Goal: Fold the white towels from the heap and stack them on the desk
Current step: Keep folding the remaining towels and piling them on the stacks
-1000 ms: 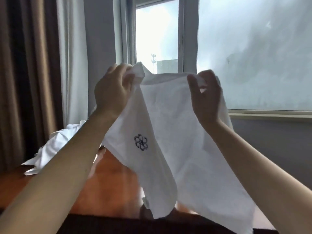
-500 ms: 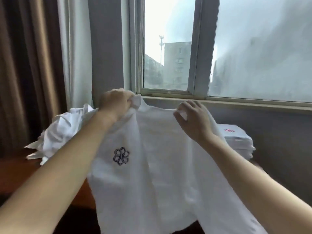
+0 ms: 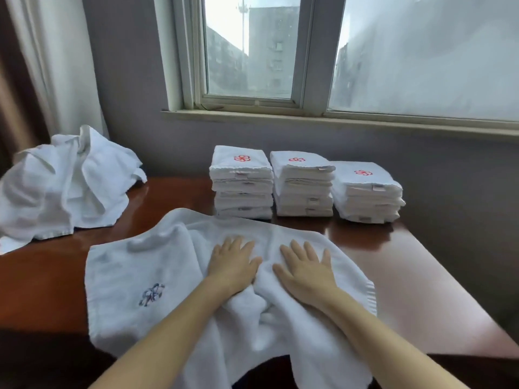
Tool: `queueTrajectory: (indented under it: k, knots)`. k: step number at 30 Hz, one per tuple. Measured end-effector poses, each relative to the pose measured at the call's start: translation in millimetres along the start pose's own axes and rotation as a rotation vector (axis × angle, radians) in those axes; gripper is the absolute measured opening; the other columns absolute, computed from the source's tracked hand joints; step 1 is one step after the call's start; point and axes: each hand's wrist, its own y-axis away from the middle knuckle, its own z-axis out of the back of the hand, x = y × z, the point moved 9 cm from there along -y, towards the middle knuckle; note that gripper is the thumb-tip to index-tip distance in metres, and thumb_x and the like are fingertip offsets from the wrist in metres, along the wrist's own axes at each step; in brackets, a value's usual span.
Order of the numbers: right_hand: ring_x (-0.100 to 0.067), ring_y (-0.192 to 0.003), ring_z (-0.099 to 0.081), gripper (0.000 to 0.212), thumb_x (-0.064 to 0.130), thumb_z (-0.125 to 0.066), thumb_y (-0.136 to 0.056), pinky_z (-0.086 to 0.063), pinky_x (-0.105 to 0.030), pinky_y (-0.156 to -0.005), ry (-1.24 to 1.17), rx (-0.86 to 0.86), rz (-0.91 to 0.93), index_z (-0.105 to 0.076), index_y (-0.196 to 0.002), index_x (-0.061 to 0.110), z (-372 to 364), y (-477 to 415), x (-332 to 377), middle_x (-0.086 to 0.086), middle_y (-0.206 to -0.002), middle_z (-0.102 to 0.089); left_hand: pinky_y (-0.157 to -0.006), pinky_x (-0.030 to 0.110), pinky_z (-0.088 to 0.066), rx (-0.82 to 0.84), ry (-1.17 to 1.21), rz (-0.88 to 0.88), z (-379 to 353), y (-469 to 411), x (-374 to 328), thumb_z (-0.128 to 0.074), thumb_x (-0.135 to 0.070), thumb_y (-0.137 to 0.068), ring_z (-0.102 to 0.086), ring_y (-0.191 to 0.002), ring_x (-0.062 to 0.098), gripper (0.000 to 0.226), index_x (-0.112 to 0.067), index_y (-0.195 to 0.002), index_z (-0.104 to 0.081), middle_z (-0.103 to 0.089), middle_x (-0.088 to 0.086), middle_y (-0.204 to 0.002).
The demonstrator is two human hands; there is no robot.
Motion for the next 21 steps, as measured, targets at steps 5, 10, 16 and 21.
queueTrajectory:
  k: [5, 10, 16, 21]
  knots:
    - [-0.016, -0.151, 0.007, 0.065, 0.064, -0.022, -0.096, 0.013, -0.054, -0.117, 0.016, -0.017, 0.051, -0.013, -0.155, 0.037, 3.6, 3.5, -28.1, 0.01, -0.165, 0.0, -0.107, 0.038, -0.03, -0.063, -0.113, -0.048, 17.0, -4.4, -21.5, -0.043, -0.059, -0.092, -0.044, -0.127, 0.024, 0.053, -0.028, -0.134, -0.05, -0.048, 0.004, -0.137]
    - [-0.012, -0.149, -0.016, 0.059, 0.06, -0.035, -0.096, -0.007, -0.039, -0.12, 0.012, -0.106, 0.124, -0.033, -0.149, 0.035, 24.6, 14.7, -59.4, 0.01, -0.16, -0.023, -0.093, 0.036, -0.04, -0.089, -0.006, -0.065, 23.6, -26.8, -61.5, -0.046, -0.05, -0.097, -0.046, -0.121, 0.022, 0.037, -0.022, -0.118, -0.057, -0.049, 0.001, -0.128]
    - [-0.021, -0.128, -0.042, 0.046, 0.027, -0.049, -0.096, -0.036, -0.035, -0.101, -0.037, -0.324, 0.025, -0.046, -0.142, 0.027, 75.4, 11.2, -107.9, 0.008, -0.143, -0.048, -0.104, 0.037, -0.041, -0.042, 0.047, -0.23, 13.3, -61.8, -97.7, -0.049, -0.029, -0.098, -0.039, -0.135, 0.021, 0.051, -0.027, -0.147, -0.037, -0.039, -0.004, -0.148]
    - [-0.017, -0.134, -0.038, 0.075, 0.019, -0.061, -0.081, -0.033, -0.029, -0.11, -0.267, -0.021, -0.063, -0.034, -0.15, 0.032, 71.6, -24.5, -124.7, 0.002, -0.137, -0.051, -0.095, 0.035, -0.048, 0.088, 0.057, -0.209, 17.6, -89.1, -101.8, -0.063, -0.032, -0.087, -0.057, -0.115, 0.019, 0.029, -0.035, -0.116, -0.065, -0.064, -0.009, -0.119]
